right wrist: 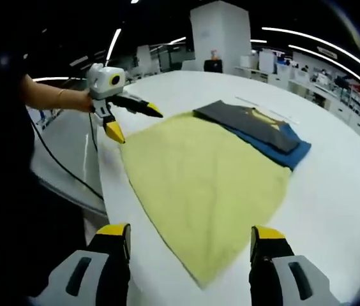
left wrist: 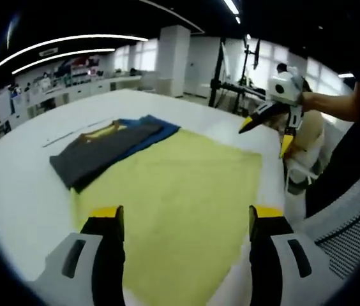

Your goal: Fold the garment on the visible template until the final outline fits inside the template.

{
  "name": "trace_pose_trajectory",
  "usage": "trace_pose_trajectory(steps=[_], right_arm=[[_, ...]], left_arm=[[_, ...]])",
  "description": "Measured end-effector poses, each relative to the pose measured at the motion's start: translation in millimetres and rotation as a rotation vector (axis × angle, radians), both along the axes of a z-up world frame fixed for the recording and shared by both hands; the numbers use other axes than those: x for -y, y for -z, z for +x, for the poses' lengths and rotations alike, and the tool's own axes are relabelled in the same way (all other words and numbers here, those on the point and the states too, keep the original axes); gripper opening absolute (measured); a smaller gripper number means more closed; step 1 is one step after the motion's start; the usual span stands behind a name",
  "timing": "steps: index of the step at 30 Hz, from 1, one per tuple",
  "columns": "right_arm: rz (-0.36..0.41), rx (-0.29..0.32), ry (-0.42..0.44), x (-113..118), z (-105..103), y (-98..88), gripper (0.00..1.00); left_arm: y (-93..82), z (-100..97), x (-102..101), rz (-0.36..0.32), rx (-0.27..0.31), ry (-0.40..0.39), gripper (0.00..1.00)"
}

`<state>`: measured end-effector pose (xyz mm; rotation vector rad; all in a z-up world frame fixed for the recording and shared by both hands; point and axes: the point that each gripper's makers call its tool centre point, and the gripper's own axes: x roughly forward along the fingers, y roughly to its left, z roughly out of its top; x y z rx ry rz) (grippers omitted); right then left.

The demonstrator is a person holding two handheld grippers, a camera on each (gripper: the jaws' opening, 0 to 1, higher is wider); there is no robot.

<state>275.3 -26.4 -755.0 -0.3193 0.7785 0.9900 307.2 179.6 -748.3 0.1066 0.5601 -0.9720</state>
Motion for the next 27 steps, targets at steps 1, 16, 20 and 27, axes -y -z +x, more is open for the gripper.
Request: trace_pose_trajectory(steps=[1, 16, 20, 27], right_arm=[[-0.004, -0.004, -0.002, 0, -1, 1.3, 0.72], [-0.149, -0.006, -0.049, 16, -12, 31.8, 0.48], [-0.178, 0.006, -0.063, 18, -12, 36.6, 0.44], [-0.263, 0.009, -0.091, 28, -12, 47.1, 0.35]], left_arm=[[1.2, -2.7, -1, -0.003, -0.005, -0.002, 0.71], [36.6, -42.6, -18, 0.16, -0.042, 0.106, 0.47], [44.0, -46.6, -24, 0.219, -0.032, 0.124, 0.42], [50.6, -52.5, -32, 0.278, -0.014, 0.155, 0.41]])
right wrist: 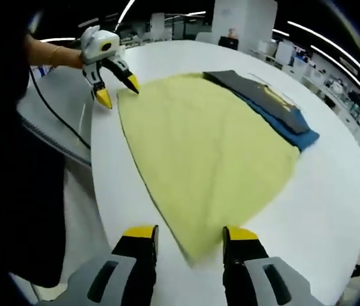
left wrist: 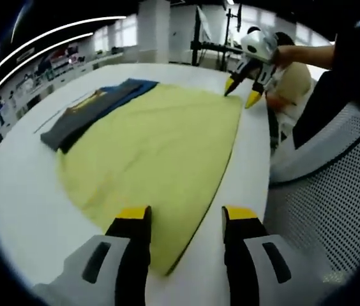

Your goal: Fold the garment on the visible template until the final outline fits inside the template.

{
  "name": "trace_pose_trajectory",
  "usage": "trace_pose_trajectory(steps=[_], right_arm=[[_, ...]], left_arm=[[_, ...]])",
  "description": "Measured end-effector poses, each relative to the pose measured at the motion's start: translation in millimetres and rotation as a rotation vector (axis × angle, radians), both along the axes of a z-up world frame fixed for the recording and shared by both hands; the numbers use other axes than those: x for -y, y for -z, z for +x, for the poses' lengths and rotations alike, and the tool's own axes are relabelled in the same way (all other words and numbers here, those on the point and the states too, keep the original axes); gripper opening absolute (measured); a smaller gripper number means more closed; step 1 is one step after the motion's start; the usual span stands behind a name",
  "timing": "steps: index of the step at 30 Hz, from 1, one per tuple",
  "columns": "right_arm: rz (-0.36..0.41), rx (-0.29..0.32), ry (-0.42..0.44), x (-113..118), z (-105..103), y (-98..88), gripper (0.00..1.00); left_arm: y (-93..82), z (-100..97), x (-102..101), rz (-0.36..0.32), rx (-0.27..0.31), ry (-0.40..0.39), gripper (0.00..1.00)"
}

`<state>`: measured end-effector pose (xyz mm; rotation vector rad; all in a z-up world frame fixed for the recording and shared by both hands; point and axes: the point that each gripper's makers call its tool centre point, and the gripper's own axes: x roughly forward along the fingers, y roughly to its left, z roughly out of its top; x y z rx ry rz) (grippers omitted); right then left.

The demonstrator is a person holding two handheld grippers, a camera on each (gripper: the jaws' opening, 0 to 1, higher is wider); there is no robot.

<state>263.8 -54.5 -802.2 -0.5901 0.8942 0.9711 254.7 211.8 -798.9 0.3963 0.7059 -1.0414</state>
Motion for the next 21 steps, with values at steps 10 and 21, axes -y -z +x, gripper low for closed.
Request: trace_pose_trajectory(steps=[10, 21], right_arm=[[-0.021, 0.008, -0.01, 4, 4, 2.1, 0.33], [0.005, 0.001, 0.03, 0, 7, 2.9, 0.1]], left_arm=[[2.5, 9.1, -11, 0.021, 0.013, -0.039, 0.28], [2.2, 9.3, -11, 0.043, 0.022, -0.048, 0.22]])
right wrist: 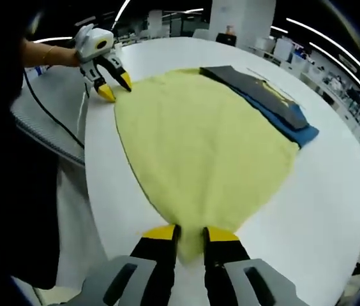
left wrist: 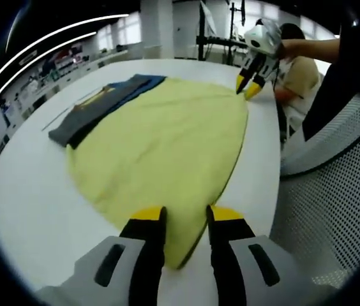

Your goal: Fold the garment on the visible template until the final outline fits inside the template.

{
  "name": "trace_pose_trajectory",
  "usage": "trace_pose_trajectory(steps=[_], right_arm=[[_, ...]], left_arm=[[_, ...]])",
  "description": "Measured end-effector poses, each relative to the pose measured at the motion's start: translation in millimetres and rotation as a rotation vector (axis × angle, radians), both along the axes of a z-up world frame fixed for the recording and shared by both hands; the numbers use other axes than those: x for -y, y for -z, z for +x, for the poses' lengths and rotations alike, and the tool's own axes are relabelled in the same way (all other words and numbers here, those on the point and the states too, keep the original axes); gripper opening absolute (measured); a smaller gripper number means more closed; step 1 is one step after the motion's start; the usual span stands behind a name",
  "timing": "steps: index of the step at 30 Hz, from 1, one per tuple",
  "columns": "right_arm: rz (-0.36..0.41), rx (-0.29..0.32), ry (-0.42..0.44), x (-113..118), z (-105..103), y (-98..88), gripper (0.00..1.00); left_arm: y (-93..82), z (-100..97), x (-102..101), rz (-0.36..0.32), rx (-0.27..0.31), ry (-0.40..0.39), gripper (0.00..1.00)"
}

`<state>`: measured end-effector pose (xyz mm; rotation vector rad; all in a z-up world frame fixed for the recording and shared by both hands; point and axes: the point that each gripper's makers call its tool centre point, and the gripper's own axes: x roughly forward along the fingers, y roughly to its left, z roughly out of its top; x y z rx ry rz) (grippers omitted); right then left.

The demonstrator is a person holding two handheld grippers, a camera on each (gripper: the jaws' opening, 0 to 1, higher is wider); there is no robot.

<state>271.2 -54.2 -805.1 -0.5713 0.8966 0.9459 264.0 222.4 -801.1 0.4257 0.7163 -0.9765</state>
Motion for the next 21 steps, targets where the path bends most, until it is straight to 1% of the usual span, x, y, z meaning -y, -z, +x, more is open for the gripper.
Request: trace_pose_trajectory(steps=[2, 3, 4, 6, 8, 11, 13, 15, 18, 21], right_arm=[[0.002, 0.005, 0.026, 2, 4, 0.3, 0.05], [0.003, 0.009, 0.055, 5, 8, 0.2, 0.02], [0.017, -0.009, 0.069, 4, 8, 0.3, 0.02], [0.02, -0.011, 0.071, 4, 9, -0.1, 0.01], [0.026, -0.013, 0.084, 4, 9, -0.4, 0.01], [0.033, -0.012, 0.104, 4, 9, -0.7, 0.0], [0.038, -0.011, 0.113, 5, 8, -2.0, 0.0], [0.051, -0.006, 0.128, 5, 7, -6.4, 0.0], [0.067, -0.004, 0.158, 6, 7, -11.7, 0.0], [0.075, 0.009, 0.165, 5, 5, -18.1, 0.0]], left_arm=[[-0.2, 2.3, -1, 0.0, -0.004, -0.023, 0.18], [-0.2, 3.8, -2, 0.004, -0.003, -0.031, 0.15], [0.1, 5.9, -4, 0.008, -0.005, -0.043, 0.12], [0.1, 7.4, -4, 0.013, -0.006, -0.049, 0.09], [0.7, 9.2, -8, 0.044, 0.004, -0.056, 0.03], [-1.1, 7.5, -6, 0.046, 0.002, -0.054, 0.02], [-3.3, 6.4, -5, 0.055, 0.01, -0.045, 0.01], [-6.4, 6.1, -5, 0.065, 0.018, -0.045, 0.01], [-8.5, 5.8, -5, 0.056, 0.003, -0.066, 0.01], [-13.4, 4.0, -5, 0.056, 0.004, -0.072, 0.01]])
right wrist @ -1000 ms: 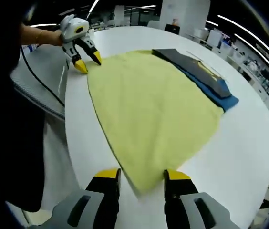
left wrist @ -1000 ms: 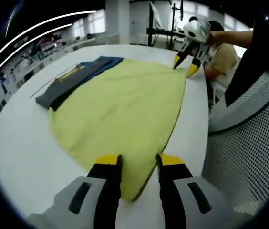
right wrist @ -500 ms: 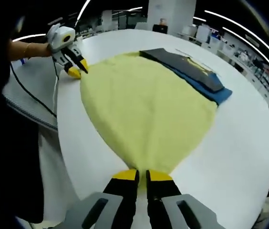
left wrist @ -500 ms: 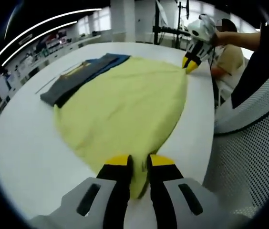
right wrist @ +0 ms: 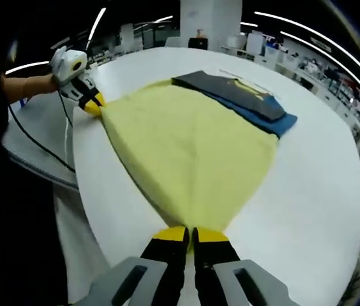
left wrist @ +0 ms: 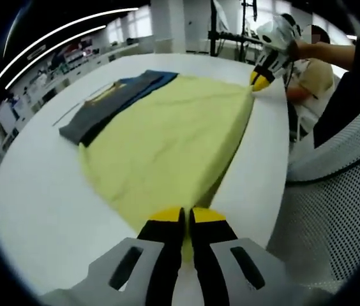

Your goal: Fold the garment on the visible template until the final outline fits inside the template.

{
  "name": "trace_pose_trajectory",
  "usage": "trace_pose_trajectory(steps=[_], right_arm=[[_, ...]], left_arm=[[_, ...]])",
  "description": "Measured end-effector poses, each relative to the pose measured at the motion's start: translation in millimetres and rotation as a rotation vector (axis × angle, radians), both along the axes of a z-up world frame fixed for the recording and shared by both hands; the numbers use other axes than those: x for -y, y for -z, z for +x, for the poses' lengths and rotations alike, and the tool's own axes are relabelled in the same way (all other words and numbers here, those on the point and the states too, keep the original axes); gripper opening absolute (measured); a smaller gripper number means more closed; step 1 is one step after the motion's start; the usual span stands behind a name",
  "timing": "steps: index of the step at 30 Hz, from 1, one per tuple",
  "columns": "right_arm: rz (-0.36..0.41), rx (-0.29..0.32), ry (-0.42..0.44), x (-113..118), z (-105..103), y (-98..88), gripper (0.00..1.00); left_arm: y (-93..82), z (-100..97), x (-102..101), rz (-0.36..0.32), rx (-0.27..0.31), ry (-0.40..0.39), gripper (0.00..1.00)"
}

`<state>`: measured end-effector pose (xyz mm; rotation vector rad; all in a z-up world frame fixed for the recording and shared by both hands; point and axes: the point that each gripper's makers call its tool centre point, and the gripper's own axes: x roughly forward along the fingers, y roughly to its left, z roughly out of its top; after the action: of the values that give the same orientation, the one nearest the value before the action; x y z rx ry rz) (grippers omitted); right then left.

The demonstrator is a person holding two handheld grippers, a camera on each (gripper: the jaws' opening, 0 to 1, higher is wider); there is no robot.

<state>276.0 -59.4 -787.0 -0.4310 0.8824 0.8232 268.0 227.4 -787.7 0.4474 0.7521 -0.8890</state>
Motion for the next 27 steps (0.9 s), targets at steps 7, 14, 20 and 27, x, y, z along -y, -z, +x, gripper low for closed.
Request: trace_pose_trajectory(steps=[7, 14, 20, 27], right_arm=[[0.041, 0.015, 0.058, -1, -4, -14.3, 0.0], [0.07, 0.023, 0.084, -3, -10, -26.6, 0.0], [0.087, 0.04, 0.102, -6, -11, -40.2, 0.0], [0.102, 0.051, 0.107, -9, -12, -60.8, 0.0]], left_arm=[[-11.0, -4.1, -1, -0.021, -0.008, -0.04, 0.01], [-25.7, -4.1, -3, -0.059, -0.032, -0.104, 0.01], [-37.8, -2.7, -7, -0.066, -0.034, -0.15, 0.01], [-51.4, -5.8, -10, -0.096, -0.08, -0.24, 0.01]])
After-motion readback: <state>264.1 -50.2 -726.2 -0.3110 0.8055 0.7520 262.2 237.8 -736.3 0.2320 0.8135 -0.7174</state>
